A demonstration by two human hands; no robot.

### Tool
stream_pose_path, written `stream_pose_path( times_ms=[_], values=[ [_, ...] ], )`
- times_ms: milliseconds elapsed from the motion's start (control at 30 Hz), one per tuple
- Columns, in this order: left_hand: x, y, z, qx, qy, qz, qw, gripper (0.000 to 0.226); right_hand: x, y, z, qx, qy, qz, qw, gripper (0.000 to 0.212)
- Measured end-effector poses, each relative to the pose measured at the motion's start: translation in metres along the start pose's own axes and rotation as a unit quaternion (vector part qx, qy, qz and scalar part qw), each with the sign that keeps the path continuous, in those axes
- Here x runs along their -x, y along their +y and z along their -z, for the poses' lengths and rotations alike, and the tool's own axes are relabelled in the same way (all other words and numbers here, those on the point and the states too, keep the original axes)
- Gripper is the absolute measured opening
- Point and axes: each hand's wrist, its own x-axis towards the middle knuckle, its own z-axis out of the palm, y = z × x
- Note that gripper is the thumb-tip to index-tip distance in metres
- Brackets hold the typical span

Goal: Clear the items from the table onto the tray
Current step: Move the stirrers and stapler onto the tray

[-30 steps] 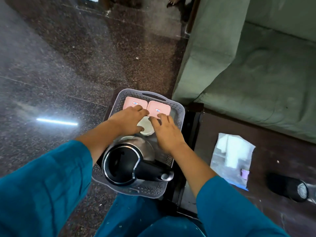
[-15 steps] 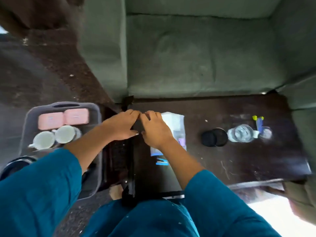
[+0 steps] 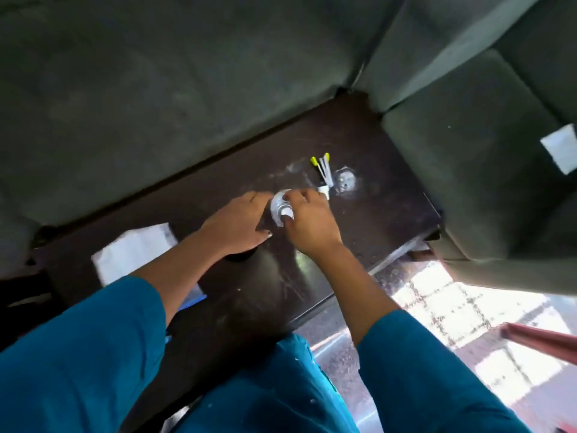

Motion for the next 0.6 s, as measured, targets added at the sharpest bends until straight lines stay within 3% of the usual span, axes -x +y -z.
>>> stream_pose_path(
  times_ms=[233,500,600],
  values=[
    [-0.089,0.020,-0.027,-0.030,0.001,0.001,1.000,0.068,-0.065,0.095,-0.013,-0.031,-0.003,-0.087,0.996,0.036],
    [-0.139,-0.002,-0.036,-0.021,0.017,0.014,1.000,0.065,-0.128,0.136,-0.052,0.013,-0.108,-0.127,0.986,0.040],
    [-0.146,-0.009,-0.040,-0.013,0.009,0.027,1.000,0.064,-0.140,0.140,-0.059,0.048,-0.109,-0.136,0.983,0.041]
  ],
)
